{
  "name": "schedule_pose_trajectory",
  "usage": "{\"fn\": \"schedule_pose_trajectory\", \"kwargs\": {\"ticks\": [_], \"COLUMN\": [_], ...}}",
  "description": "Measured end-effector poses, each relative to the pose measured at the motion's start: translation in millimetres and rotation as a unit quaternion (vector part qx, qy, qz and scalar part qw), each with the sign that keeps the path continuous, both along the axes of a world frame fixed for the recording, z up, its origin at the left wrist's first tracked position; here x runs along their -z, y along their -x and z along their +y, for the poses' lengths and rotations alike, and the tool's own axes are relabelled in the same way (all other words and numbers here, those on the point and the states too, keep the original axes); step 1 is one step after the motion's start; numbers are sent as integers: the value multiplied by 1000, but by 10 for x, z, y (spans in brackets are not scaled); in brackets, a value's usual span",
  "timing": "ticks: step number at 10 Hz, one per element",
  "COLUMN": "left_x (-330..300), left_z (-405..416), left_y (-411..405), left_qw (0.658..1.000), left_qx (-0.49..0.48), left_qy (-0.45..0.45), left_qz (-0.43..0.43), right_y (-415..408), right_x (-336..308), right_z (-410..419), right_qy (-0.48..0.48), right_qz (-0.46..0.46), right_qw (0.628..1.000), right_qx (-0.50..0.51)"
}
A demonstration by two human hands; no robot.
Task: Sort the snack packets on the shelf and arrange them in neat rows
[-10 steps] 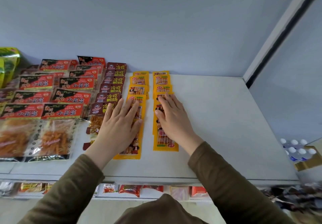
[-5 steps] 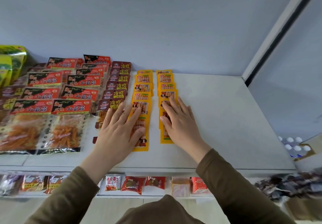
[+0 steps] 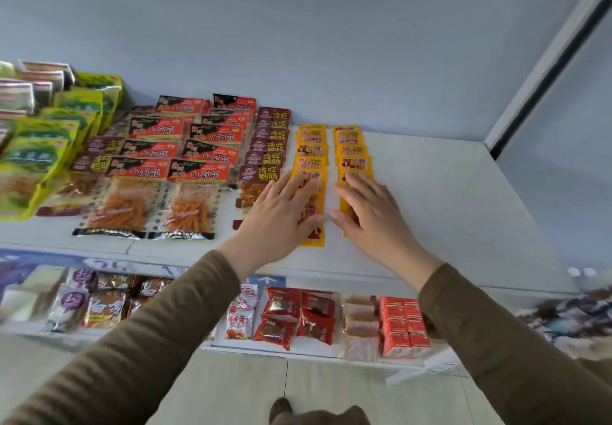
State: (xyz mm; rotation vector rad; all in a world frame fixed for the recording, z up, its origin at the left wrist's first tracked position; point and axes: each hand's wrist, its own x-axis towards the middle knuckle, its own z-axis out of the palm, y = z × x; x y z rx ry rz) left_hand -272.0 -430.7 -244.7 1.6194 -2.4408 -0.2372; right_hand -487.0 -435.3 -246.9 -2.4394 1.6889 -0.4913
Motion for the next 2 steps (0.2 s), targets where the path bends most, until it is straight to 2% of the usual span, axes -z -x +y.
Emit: {"fn": "schedule_pose_trajectory", "kwargs": {"ticks": [2], "left_x": [-132], "left_z": [402], "left_y": [-197], "left_qw": [1000], "left_qx": [3], "left_qy": [6], "left_qz": [16], "right_y": [-14], "right_x": [-252], "right_z": [460], "right_qy": [7], "right_qz": [10], "right_qw": [999], "right_qx": [-44]}}
